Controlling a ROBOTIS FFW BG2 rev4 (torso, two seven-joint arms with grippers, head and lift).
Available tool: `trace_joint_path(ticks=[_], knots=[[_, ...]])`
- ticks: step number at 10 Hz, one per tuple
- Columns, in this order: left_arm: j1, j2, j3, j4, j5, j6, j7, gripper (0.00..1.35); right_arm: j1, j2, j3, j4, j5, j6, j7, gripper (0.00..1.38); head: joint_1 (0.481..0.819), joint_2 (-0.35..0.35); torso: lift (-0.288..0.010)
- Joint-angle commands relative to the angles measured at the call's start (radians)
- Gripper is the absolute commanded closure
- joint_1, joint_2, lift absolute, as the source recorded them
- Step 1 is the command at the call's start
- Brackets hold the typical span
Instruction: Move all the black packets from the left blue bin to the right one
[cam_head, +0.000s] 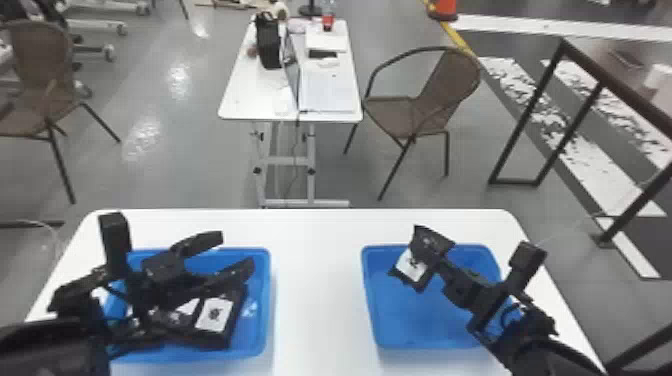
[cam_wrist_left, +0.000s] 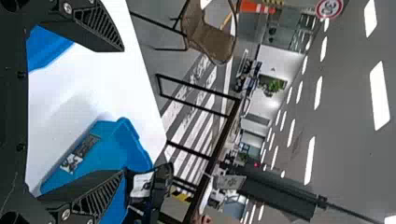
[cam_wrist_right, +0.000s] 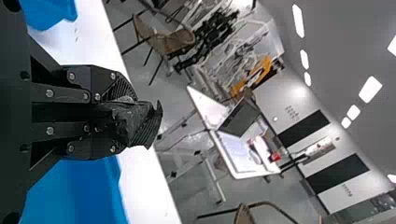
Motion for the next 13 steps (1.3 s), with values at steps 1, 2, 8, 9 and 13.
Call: trace_joint_path(ticks=[1, 2, 8, 9, 13], knots=[[0.035, 0.002, 0.050, -0.034, 0.002, 0.008, 0.004, 0.00, -0.039, -0.037, -0.008, 0.116, 0.021, 0.004, 0.000, 1.25, 0.695, -0.103, 0.000], [0.044, 0.003, 0.070, -0.047, -0.001, 0.006, 0.006, 0.09, -0.063, -0.047, -0.015, 0.173, 0.046, 0.004, 0.000, 1.22, 0.695, -0.104, 0.000], [0.094, -0.030, 0.167, -0.123, -0.188, 0.109, 0.084, 0.13, 0.038, 0.018, -0.103, -0.146, 0.153, 0.021, -0.106, 0.23, 0.695, -0.119, 0.000], [0.088, -0.030, 0.178, -0.130, -0.257, 0.149, 0.096, 0.13, 0.076, 0.035, -0.101, -0.235, 0.124, 0.015, -0.106, 0.28, 0.695, -0.105, 0.000], [0.068, -0.030, 0.173, -0.144, -0.504, 0.368, 0.161, 0.13, 0.146, 0.050, -0.077, -0.407, 0.029, 0.015, -0.103, 0.29, 0.695, 0.003, 0.000]])
